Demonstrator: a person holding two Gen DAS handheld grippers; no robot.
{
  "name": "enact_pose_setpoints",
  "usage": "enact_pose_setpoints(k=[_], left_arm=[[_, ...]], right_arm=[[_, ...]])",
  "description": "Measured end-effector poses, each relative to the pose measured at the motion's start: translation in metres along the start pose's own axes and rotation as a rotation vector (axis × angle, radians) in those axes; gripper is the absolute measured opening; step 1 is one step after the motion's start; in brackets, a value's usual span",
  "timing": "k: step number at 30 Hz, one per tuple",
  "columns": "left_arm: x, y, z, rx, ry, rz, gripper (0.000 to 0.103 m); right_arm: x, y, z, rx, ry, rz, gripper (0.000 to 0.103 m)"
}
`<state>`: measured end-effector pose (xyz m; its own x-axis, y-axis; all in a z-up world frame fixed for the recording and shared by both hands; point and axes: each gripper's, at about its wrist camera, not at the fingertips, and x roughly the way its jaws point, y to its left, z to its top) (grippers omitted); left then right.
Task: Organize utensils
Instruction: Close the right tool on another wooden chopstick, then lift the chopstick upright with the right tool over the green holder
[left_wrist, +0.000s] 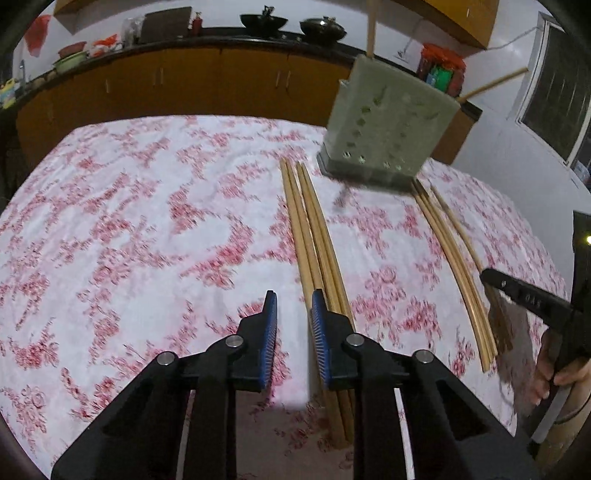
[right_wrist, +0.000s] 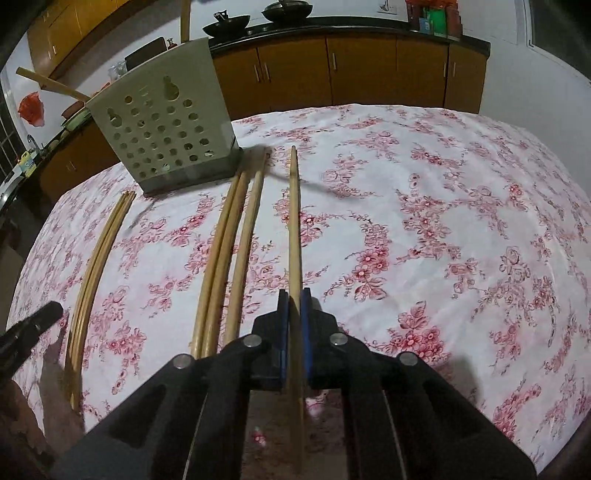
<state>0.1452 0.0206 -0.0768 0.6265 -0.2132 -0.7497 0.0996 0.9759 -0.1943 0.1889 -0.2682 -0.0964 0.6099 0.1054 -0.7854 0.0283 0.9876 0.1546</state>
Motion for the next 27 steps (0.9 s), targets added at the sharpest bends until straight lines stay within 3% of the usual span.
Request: enact_pose_setpoints(k=[12, 17, 20, 22, 27], left_arm=[[0.007, -0.008, -0.006, 0.031, 0.041, 0.004, 0.018], [0.008, -0.013, -0.007, 0.055, 0.041, 0.039, 0.016], [0.011, -0.01, -0.003, 0.042, 0.044, 0.049, 0.008], [0.015, -0.006, 0.003, 0.035, 0.042, 0.058, 0.007], [0.018, 0.018, 0.015, -0.009, 0.03, 0.118, 0.007]], right_arm=[[-0.002, 0.001, -0.003, -0.018, -0.005, -0.022, 0.008], [-0.004, 0.002, -0.007, -0.034, -0.01, -0.027, 0.01], [-0.005, 0.005, -0.009, -0.054, -0.013, -0.018, 0.01], [-0.004, 0.011, -0.009, -0.075, -0.009, 0.004, 0.009], [0.0, 0.009, -0.003, -0.076, -0.031, -0.041, 0.008]])
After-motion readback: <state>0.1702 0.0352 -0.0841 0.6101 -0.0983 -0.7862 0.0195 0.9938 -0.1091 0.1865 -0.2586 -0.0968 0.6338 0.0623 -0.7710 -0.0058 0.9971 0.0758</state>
